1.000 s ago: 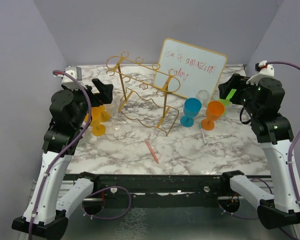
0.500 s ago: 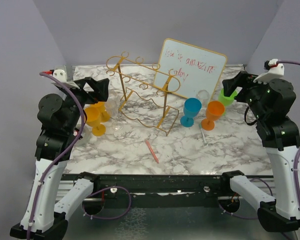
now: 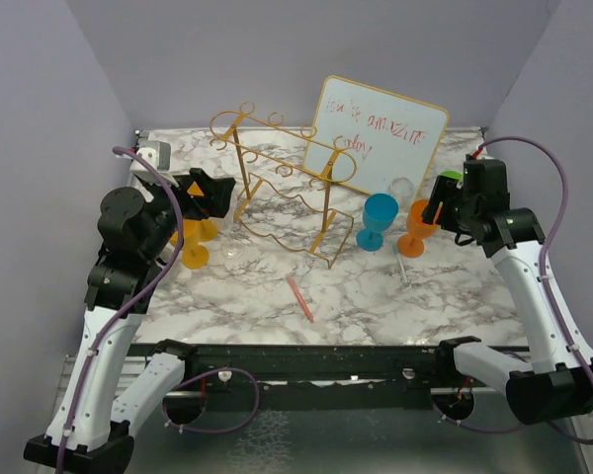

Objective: Place the wine glass upside down on the wine glass rack

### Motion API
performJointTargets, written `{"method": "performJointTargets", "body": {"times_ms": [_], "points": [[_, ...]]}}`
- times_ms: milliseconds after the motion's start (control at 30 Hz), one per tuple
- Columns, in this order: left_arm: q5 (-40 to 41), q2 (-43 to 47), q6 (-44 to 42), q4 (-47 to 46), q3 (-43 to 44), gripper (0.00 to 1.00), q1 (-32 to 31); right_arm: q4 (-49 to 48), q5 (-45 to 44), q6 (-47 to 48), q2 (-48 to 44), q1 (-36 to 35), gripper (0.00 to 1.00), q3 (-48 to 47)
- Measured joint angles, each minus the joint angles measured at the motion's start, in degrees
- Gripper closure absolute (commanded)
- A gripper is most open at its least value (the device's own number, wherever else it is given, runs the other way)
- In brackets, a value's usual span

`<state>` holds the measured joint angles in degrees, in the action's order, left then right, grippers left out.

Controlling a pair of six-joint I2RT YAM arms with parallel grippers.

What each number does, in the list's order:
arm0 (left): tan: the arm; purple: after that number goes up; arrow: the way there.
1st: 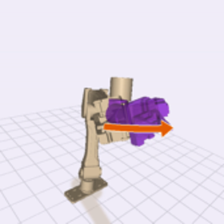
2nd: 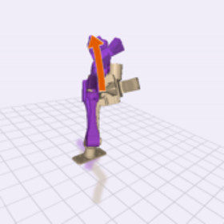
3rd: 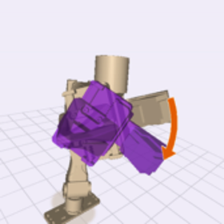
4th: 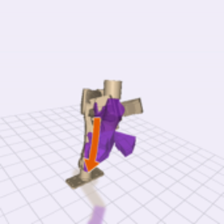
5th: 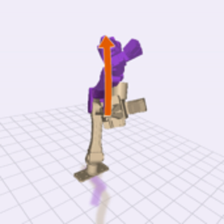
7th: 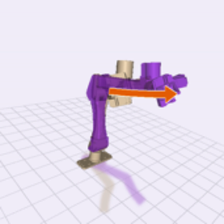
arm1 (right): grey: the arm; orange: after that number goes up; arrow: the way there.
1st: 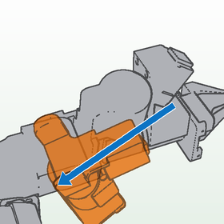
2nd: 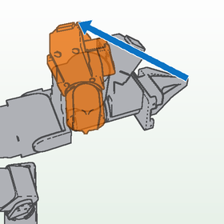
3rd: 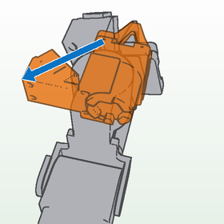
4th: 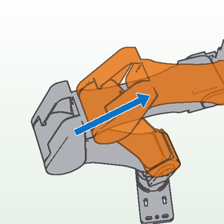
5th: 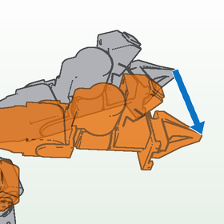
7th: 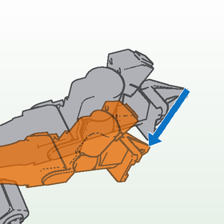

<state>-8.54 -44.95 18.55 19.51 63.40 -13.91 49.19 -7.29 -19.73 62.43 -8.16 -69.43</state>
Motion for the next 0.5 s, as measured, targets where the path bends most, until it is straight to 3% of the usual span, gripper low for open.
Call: {"method": "performJointTargets", "body": {"times_ms": [500], "points": [[0.9, 1.1, 0.6, -0.1, -0.5, 0.01, 0.0, -2.7, -4.9, -2.4, 1.7, 0.0, 0.28, 3.1]]}}
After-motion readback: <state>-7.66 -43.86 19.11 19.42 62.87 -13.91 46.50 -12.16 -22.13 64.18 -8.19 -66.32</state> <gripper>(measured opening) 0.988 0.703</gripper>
